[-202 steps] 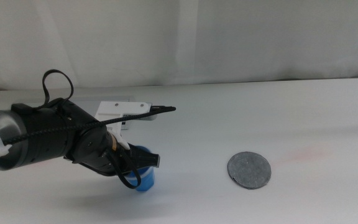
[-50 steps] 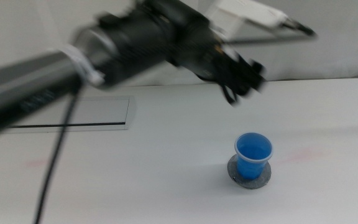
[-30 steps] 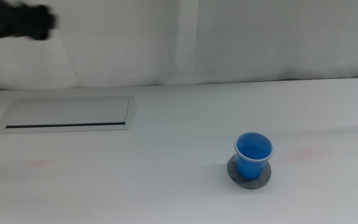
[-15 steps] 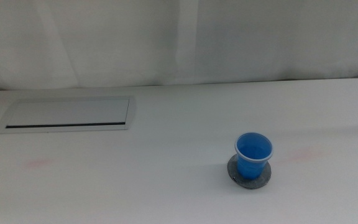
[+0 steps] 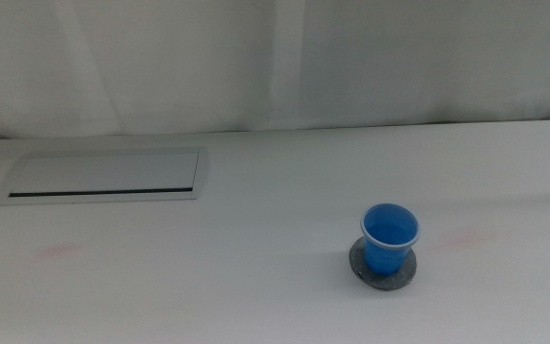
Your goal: Place an empty cup on a cup mat.
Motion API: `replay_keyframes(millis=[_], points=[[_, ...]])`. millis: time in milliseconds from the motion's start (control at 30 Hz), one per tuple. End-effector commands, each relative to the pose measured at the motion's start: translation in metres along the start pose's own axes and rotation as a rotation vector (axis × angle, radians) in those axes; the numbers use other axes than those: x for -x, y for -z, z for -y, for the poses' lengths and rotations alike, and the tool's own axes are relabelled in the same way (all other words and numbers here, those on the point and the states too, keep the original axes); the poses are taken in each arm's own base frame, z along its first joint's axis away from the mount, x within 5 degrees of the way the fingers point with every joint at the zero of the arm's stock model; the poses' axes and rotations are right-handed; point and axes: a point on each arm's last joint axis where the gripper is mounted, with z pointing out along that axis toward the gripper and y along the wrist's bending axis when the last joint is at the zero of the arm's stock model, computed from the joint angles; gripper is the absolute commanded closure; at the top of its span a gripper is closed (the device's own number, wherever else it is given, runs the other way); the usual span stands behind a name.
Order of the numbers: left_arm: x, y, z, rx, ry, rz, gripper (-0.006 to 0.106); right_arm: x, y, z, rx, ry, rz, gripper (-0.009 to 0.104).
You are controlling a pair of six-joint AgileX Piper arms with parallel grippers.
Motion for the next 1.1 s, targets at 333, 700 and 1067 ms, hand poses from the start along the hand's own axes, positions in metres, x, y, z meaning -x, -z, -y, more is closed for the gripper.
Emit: replay_keyframes(millis=[333,700,1067], points=[[-0.114,0.039,0.01,-0.032,0.088,0.079,0.103,-0.013,-0.002,-0.001,0.002,0.005,-0.036,0.098],[-0.162,0.034,0.014,-0.038,0.121,-0.04,0.103,-0.013,-0.002,-0.001,0.002,0.005,-0.036,0.098],[-0.158,0.034,0.014,-0.044,0.116,0.003,0.103,-0.013,-0.002,-0.001,0.002,0.005,-0.036,0.098]])
